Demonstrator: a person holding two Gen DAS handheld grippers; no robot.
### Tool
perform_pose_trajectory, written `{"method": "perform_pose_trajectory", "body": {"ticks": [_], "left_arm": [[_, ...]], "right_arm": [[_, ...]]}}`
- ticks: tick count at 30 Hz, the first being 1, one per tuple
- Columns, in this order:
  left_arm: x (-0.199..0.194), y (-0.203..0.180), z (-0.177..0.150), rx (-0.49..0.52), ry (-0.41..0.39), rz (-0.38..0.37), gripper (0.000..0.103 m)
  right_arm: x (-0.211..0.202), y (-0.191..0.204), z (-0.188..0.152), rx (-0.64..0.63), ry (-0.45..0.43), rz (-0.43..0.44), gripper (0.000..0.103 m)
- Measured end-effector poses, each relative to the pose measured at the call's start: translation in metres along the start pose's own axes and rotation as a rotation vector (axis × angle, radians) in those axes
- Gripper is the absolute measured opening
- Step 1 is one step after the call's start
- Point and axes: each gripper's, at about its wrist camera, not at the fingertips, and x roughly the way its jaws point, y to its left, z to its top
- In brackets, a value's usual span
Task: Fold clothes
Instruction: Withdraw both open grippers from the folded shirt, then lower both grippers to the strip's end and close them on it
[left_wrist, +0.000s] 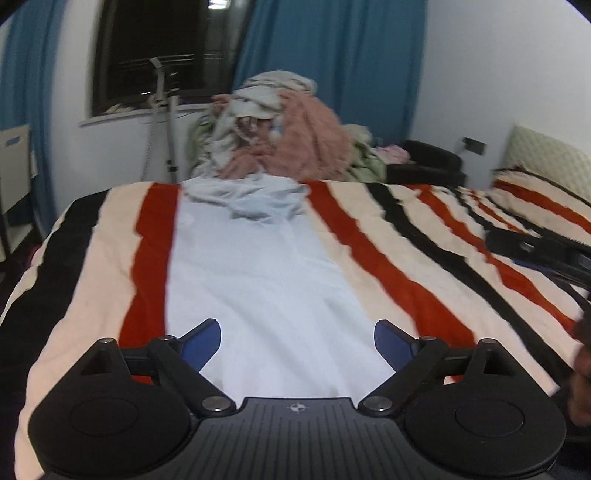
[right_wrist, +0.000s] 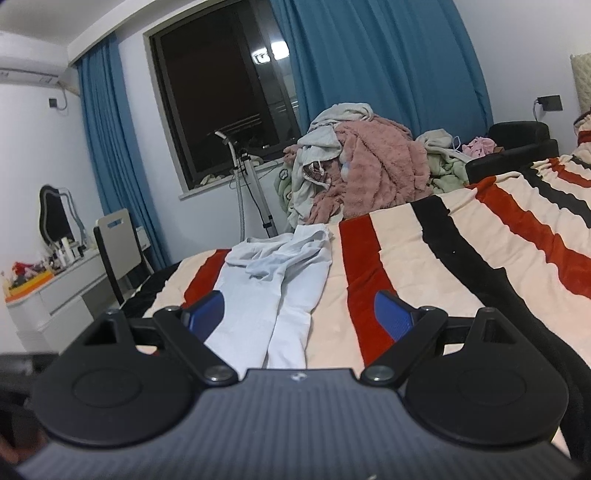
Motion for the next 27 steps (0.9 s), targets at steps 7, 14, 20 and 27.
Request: {"method": "perform_pose_trajectory", "body": {"ticks": [7, 14, 20, 27], "left_arm": [[0.003, 0.049, -0.013, -0.163, 0.04, 0.046, 0.093], [0.032, 0.099, -0.028, -0.418, 0.197, 0.02, 0.093], [0.05, 0.125, -0.045, -0.574, 0.293, 0.042, 0.092], [0.045, 0.132, -0.054, -0.603, 0.327, 0.042, 0.091]], "right_arm": [[0.013, 0.014, -0.012, -0.041, 0.057, 0.023, 0.089], [0.047, -0.005, -0.032, 0.171, 0.258, 0.116, 0.089], [0.068, -0.017, -0.055, 0.342, 0.436, 0.136, 0.089], [0.073, -0.039, -0.088, 0.597, 0.597, 0.077, 0.074]]}}
